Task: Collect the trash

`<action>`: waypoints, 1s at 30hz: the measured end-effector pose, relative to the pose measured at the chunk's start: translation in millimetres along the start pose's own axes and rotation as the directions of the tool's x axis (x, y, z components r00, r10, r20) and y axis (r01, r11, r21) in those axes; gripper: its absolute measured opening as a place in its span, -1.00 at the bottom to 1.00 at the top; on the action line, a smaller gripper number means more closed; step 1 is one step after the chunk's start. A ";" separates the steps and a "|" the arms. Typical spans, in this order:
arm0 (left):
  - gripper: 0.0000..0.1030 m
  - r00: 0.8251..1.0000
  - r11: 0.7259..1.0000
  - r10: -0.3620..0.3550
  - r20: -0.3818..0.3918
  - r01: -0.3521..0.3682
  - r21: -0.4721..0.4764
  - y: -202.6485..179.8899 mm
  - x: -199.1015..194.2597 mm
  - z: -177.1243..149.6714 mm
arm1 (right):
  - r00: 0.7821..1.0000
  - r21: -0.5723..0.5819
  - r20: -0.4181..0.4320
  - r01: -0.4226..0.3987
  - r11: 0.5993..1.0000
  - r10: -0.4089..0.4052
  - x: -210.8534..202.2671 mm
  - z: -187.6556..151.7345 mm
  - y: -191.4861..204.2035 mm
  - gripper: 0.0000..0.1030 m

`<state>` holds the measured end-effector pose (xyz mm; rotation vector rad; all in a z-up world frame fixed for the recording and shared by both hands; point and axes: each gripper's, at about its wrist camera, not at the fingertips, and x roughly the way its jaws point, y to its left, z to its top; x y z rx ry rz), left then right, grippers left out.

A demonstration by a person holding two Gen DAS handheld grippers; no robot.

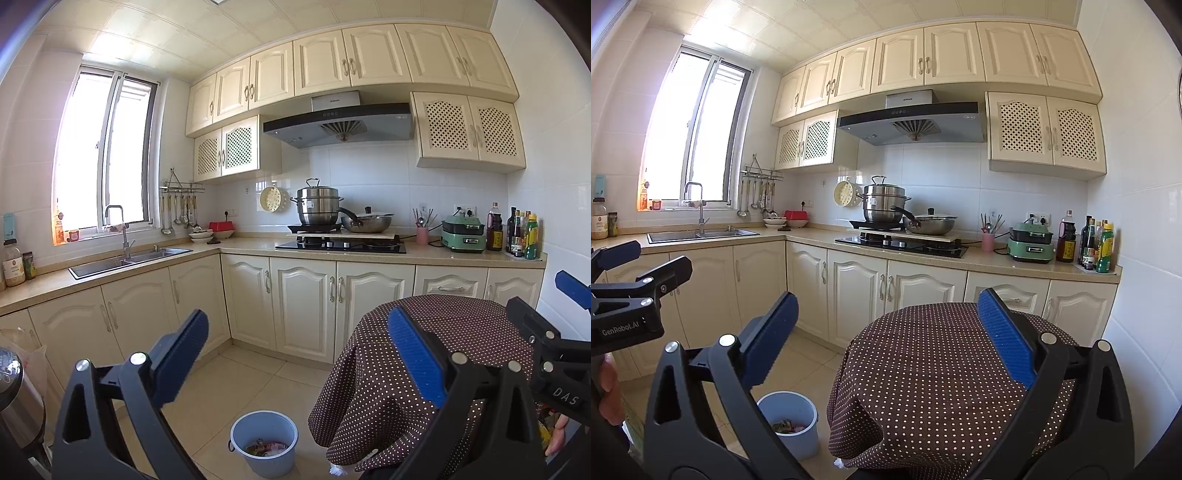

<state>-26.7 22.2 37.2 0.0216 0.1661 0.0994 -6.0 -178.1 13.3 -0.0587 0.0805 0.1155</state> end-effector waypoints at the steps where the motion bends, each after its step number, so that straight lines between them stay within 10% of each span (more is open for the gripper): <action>1: 0.87 1.000 1.000 0.000 0.000 0.000 0.001 0.2 0.0 -0.3 | 1.000 0.000 -0.002 -0.001 1.000 0.001 0.4 -0.4 0.1 0.86; 30: 0.87 1.000 1.000 -0.007 -0.012 0.007 0.004 6.9 3.2 -8.2 | 1.000 -0.005 -0.015 -0.019 1.000 0.019 6.0 -5.2 -2.4 0.86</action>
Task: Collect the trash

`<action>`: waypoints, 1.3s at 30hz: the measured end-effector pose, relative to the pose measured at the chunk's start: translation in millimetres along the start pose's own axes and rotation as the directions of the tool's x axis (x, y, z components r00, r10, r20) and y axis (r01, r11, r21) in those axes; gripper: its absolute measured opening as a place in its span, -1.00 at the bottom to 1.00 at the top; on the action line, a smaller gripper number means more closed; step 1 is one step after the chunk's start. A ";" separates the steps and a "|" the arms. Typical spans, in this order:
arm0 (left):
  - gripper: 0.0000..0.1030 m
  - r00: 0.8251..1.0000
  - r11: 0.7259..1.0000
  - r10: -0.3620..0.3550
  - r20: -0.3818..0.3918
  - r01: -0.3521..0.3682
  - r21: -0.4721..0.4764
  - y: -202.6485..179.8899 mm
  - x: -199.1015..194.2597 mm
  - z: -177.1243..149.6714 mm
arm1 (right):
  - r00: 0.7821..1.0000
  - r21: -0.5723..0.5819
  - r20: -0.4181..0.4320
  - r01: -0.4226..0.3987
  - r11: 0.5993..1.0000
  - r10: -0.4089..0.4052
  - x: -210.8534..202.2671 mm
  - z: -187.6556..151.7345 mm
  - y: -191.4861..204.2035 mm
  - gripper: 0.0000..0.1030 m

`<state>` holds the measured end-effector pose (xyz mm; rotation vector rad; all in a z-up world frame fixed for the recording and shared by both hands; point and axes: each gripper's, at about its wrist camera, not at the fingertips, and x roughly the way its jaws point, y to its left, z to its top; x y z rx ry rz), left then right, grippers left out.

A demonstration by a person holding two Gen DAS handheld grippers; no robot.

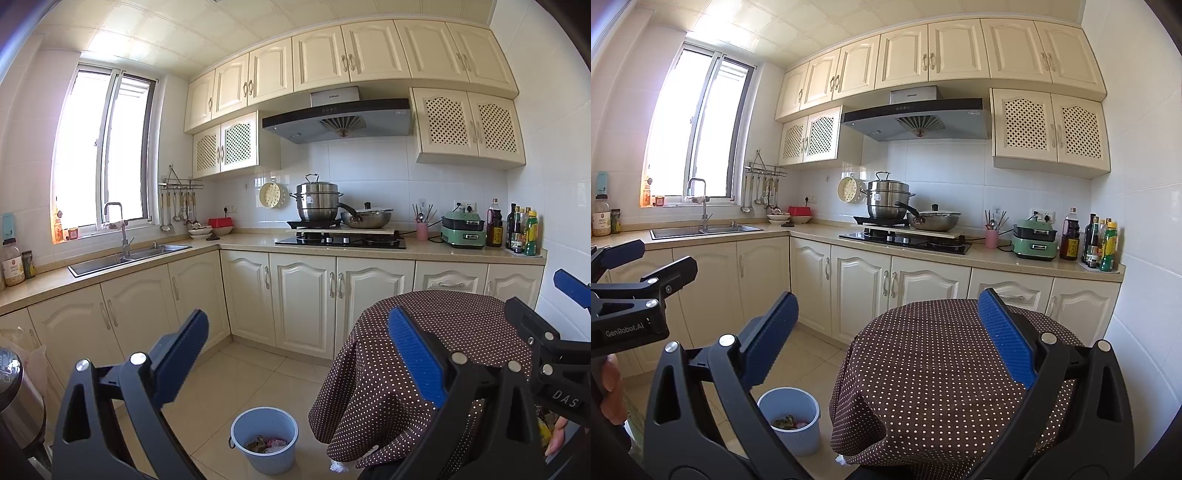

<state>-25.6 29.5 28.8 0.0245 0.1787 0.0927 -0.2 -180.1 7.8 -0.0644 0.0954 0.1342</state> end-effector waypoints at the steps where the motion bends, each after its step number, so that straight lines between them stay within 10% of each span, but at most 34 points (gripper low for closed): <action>1: 0.87 1.000 1.000 0.000 0.000 0.000 0.000 0.3 0.1 0.1 | 1.000 0.000 -0.001 -0.001 1.000 0.001 0.1 -0.1 -0.2 0.86; 39: 0.87 0.997 1.000 -0.005 -0.076 0.006 0.010 23.5 25.1 -9.6 | 0.998 -0.015 -0.063 -0.020 1.000 0.019 19.6 -4.7 4.3 0.86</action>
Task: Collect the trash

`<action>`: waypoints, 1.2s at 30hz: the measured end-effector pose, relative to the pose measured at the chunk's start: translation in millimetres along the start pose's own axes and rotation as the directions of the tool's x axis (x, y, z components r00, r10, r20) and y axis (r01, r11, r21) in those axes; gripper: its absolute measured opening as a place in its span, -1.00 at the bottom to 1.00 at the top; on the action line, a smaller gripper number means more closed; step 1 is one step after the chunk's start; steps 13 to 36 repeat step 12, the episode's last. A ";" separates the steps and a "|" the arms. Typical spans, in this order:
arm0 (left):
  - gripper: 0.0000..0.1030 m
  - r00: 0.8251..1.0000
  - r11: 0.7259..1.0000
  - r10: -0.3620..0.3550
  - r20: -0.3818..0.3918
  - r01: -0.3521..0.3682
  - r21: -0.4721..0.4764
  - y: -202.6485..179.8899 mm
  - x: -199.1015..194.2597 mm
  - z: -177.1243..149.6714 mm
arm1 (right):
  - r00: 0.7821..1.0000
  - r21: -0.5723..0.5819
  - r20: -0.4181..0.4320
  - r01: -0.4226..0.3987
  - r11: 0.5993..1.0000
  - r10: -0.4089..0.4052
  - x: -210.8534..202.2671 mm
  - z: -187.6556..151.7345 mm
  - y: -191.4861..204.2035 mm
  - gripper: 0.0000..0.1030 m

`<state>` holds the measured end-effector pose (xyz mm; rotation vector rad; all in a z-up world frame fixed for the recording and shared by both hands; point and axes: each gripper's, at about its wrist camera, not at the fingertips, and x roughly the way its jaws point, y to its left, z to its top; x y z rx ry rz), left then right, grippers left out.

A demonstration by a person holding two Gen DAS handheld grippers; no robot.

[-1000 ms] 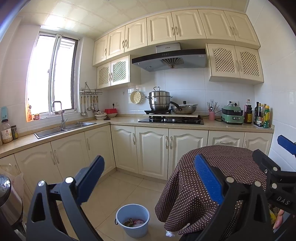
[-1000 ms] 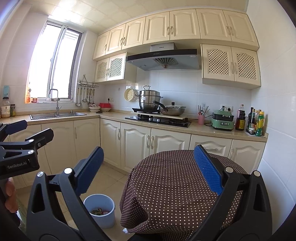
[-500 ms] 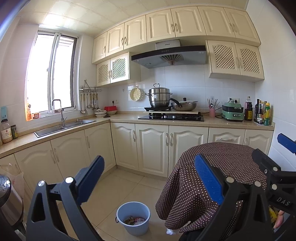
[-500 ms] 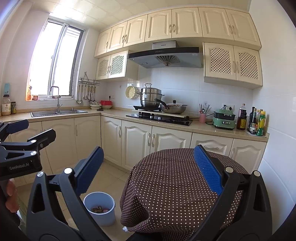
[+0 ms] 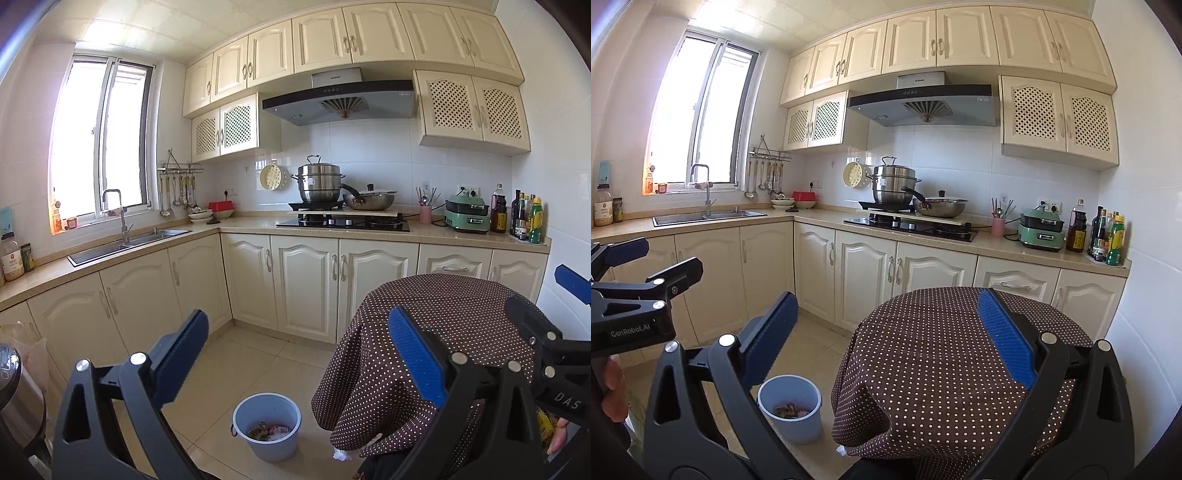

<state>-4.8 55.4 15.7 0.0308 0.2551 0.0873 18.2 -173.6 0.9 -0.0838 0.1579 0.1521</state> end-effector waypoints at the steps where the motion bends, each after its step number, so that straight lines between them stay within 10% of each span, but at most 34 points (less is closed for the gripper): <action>1: 0.87 1.000 1.000 0.000 -0.002 0.000 0.001 1.2 1.2 0.0 | 1.000 0.001 -0.004 0.000 1.000 0.000 1.2 -1.0 -0.2 0.86; 36: 0.87 0.996 1.000 0.022 -0.083 -0.021 0.009 9.6 33.9 -16.2 | 0.997 0.004 -0.079 0.024 1.000 -0.023 31.6 -17.7 -11.2 0.86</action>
